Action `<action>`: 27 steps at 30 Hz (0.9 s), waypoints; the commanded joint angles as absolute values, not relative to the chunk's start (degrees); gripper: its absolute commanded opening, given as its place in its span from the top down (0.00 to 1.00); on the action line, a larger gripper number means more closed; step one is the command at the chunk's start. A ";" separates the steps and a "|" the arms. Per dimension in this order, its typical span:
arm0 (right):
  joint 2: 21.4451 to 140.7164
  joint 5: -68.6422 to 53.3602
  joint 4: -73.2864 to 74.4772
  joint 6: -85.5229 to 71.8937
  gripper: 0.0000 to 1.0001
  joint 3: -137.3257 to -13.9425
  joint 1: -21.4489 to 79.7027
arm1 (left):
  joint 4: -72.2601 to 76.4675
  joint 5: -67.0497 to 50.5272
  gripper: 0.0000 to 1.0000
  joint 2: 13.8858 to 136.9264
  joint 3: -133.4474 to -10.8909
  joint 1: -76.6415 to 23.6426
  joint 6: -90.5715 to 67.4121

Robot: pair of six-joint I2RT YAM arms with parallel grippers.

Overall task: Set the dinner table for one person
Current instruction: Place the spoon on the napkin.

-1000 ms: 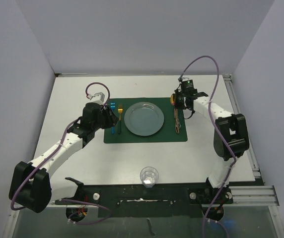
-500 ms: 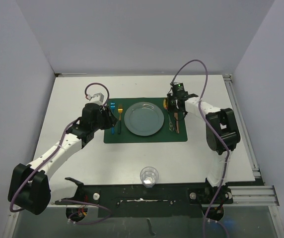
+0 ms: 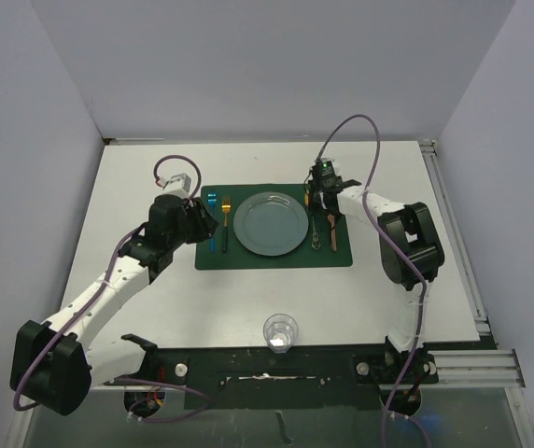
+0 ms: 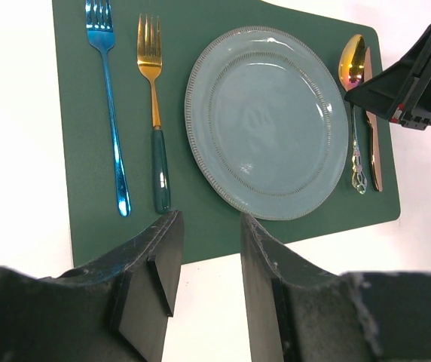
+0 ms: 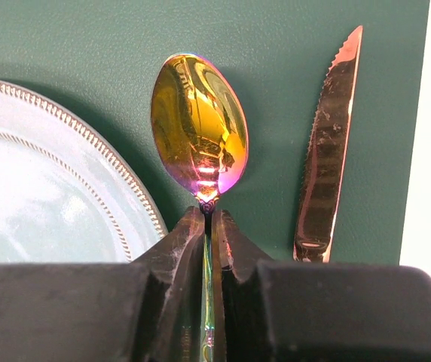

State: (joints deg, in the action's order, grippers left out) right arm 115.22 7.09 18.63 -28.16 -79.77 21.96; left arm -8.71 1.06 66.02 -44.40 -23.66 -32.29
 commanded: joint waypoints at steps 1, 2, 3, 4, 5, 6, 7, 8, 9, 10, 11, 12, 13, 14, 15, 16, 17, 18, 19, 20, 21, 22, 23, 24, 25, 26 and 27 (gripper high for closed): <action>115.96 12.99 17.75 -30.12 1.00 -83.13 22.91 | -8.19 2.19 0.65 64.03 -46.46 -23.86 -31.20; 116.12 13.35 18.01 -30.14 1.00 -83.14 22.91 | -8.11 2.25 0.65 63.99 -46.39 -23.86 -31.20; 116.25 13.64 18.08 -30.21 1.00 -83.22 22.88 | -8.09 2.27 0.65 63.99 -46.40 -23.90 -31.20; 116.40 13.81 18.23 -30.23 1.00 -83.23 22.88 | -8.09 2.24 0.66 64.03 -46.33 -23.86 -31.20; 116.51 14.00 18.35 -30.23 1.00 -83.30 22.91 | -8.04 2.20 0.65 64.07 -46.39 -23.81 -31.20; 116.63 14.39 18.53 -30.23 1.00 -83.38 22.86 | -8.00 2.20 0.65 64.15 -46.40 -23.89 -31.20; 116.75 14.63 18.73 -30.28 1.00 -83.36 22.85 | -8.00 2.19 0.65 64.22 -46.29 -23.85 -31.20; 116.77 14.86 18.84 -30.32 1.00 -83.33 22.88 | -7.93 2.20 0.65 64.33 -46.24 -23.88 -31.20; 116.88 15.14 18.96 -30.32 1.00 -83.26 22.88 | -7.80 2.20 0.65 64.40 -46.17 -23.90 -31.20; 116.91 15.34 19.09 -30.32 1.00 -83.19 22.93 | -7.74 2.18 0.65 64.54 -46.15 -23.88 -31.20; 117.02 15.49 19.26 -30.32 1.00 -83.15 22.89 | -7.66 2.05 0.65 64.68 -46.16 -23.85 -31.27; 117.09 15.67 19.45 -30.32 1.00 -83.08 22.91 | -7.60 2.03 0.65 64.76 -46.15 -23.85 -31.29; 117.07 15.97 19.49 -30.32 1.00 -82.83 22.86 | -7.50 1.94 0.65 64.92 -46.14 -23.87 -31.29; 117.07 16.32 19.51 -30.32 1.00 -82.57 22.86 | -7.43 1.80 0.65 64.95 -46.16 -23.86 -31.29; 117.07 16.61 19.46 -30.32 1.00 -82.46 22.90 | -7.39 1.72 0.65 65.02 -46.15 -23.88 -31.29; 117.05 16.79 19.49 -30.32 1.00 -82.37 22.92 | -7.38 1.75 0.65 65.06 -46.12 -23.90 -31.33; 117.13 17.06 19.58 -30.37 1.00 -82.36 22.88 | -7.38 1.76 0.65 65.04 -46.06 -23.84 -31.37; 117.16 17.12 19.60 -30.40 1.00 -82.35 22.90 | -7.39 1.80 0.65 65.06 -46.06 -23.85 -31.38; 117.22 17.20 19.60 -30.37 1.00 -82.35 22.91 | -7.38 1.80 0.65 65.05 -46.05 -23.83 -31.38; 117.20 17.22 19.68 -30.45 1.00 -82.43 22.90 | -7.38 1.76 0.65 65.04 -46.12 -23.84 -31.38; 117.19 17.45 19.81 -30.56 1.00 -82.45 22.93 | -7.34 1.76 0.65 65.06 -46.13 -23.82 -31.42; 117.16 17.64 19.98 -30.63 1.00 -82.40 22.91 | -7.26 1.76 0.65 65.05 -46.09 -23.85 -31.46; 117.08 17.93 20.23 -30.67 1.00 -82.36 22.86 | -7.15 1.76 0.65 65.15 -46.10 -23.89 -31.46; 116.82 18.32 20.29 -30.75 1.00 -82.21 22.92 | -6.98 1.76 0.65 65.21 -46.06 -23.88 -31.54; 116.70 18.43 20.35 -30.76 1.00 -82.12 22.94 | -6.83 1.71 0.65 65.28 -46.06 -23.88 -31.63; 116.57 18.72 20.45 -30.74 1.00 -81.97 22.91 | -6.73 1.53 0.65 65.46 -46.05 -23.88 -31.72; 116.43 18.82 20.54 -30.68 1.00 -81.81 22.88 | -6.62 1.43 0.65 65.55 -46.07 -23.90 -31.77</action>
